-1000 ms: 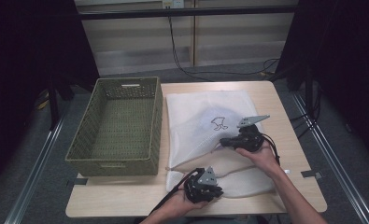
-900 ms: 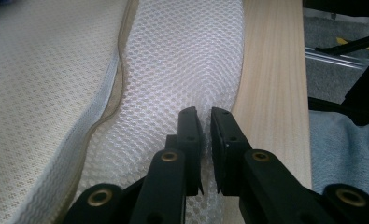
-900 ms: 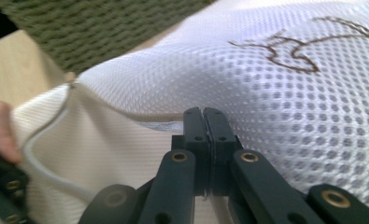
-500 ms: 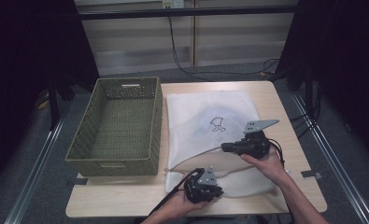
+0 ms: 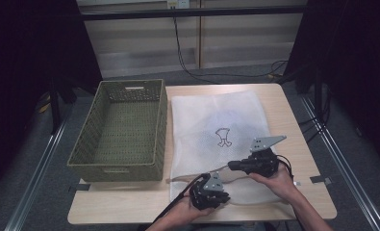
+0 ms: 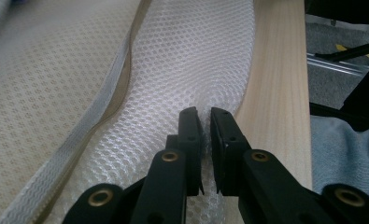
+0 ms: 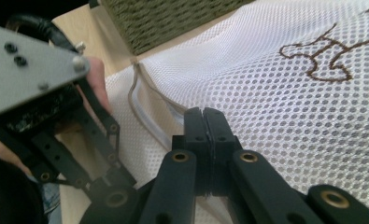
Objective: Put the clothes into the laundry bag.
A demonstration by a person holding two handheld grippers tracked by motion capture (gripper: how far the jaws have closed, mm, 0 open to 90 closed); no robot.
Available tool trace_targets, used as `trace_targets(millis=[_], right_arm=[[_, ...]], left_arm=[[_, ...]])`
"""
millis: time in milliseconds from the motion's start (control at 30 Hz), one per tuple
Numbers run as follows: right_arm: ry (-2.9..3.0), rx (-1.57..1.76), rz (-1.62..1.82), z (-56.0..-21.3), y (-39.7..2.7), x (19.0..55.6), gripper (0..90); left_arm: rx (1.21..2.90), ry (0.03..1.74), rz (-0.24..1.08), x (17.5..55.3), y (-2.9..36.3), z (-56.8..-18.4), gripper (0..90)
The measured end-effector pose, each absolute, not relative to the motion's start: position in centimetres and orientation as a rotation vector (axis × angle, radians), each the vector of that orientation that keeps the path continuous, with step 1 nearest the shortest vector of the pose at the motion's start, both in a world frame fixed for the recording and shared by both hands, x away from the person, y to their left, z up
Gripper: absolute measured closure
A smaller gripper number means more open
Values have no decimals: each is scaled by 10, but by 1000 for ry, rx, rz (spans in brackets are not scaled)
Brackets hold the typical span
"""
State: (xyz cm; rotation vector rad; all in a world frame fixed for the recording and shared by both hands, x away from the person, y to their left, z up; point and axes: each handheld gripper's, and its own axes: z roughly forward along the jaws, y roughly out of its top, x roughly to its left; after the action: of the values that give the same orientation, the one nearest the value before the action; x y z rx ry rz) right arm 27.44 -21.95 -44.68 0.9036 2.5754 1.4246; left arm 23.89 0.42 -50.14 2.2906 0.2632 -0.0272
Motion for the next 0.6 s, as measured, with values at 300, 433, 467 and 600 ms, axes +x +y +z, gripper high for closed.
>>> trace_targets(millis=[300,433,467,600], right_arm=[[2632,912,1382,-462,-220,268,900],[2643,926,1367,-468,-220,267,900],[2648,924,1362,-470,-219,267,900],[2659,943,1334,-478,-219,267,900]], left_arm=[[2290,271,-35,239,4,-501,836],[2279,267,-40,240,3,-502,836],[2304,243,-34,242,4,-501,837],[2296,268,-51,242,3,-501,837]])
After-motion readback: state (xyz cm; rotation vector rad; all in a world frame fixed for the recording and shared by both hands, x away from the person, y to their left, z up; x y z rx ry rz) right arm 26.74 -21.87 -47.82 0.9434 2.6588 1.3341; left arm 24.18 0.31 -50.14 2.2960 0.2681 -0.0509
